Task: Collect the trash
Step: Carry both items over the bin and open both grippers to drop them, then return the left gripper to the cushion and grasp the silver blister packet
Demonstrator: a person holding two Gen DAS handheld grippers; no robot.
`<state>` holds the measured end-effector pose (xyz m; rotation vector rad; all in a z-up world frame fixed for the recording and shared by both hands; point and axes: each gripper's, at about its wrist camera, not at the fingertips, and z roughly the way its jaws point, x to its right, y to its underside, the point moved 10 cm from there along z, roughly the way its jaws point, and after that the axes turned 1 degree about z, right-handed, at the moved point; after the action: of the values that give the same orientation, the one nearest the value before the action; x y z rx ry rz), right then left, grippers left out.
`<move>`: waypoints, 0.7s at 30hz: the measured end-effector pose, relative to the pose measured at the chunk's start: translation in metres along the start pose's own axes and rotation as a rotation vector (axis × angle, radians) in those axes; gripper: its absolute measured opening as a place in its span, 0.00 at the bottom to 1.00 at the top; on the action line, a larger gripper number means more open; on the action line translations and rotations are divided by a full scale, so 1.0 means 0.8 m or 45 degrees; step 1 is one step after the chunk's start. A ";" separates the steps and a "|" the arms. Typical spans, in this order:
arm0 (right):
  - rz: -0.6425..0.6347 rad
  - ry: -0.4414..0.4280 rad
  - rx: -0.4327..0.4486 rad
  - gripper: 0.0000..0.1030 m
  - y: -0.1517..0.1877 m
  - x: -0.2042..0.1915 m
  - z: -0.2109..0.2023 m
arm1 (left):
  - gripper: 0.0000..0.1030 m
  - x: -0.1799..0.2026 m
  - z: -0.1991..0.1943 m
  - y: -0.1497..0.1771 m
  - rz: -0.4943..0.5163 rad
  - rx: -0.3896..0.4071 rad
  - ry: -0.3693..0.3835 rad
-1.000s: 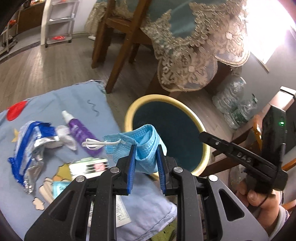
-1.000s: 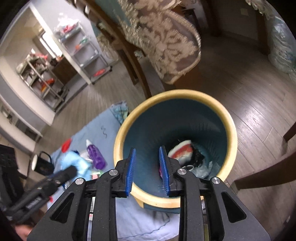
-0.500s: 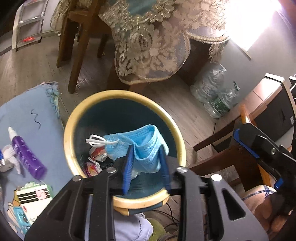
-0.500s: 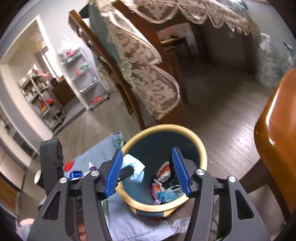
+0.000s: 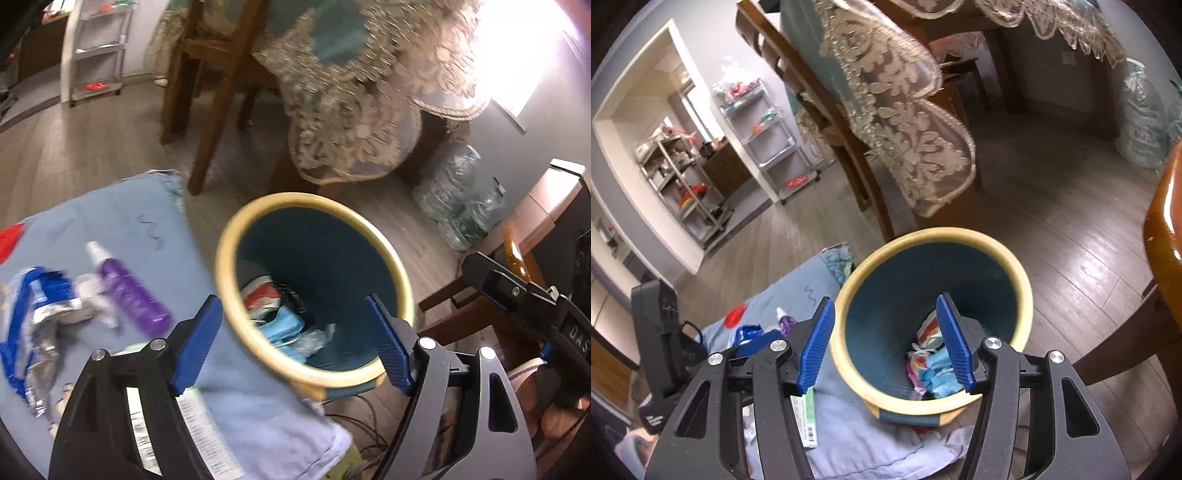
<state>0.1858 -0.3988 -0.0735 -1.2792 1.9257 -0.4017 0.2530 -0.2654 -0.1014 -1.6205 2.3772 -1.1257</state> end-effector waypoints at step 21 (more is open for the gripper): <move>-0.151 -0.092 -0.113 0.58 0.044 -0.077 0.039 | 0.78 -0.173 -0.134 0.074 -0.138 0.068 -0.287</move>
<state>0.1983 -0.3242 -0.0896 -1.4509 1.8305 -0.3284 0.2230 -0.0832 -0.1051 -1.7727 2.1258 -0.9553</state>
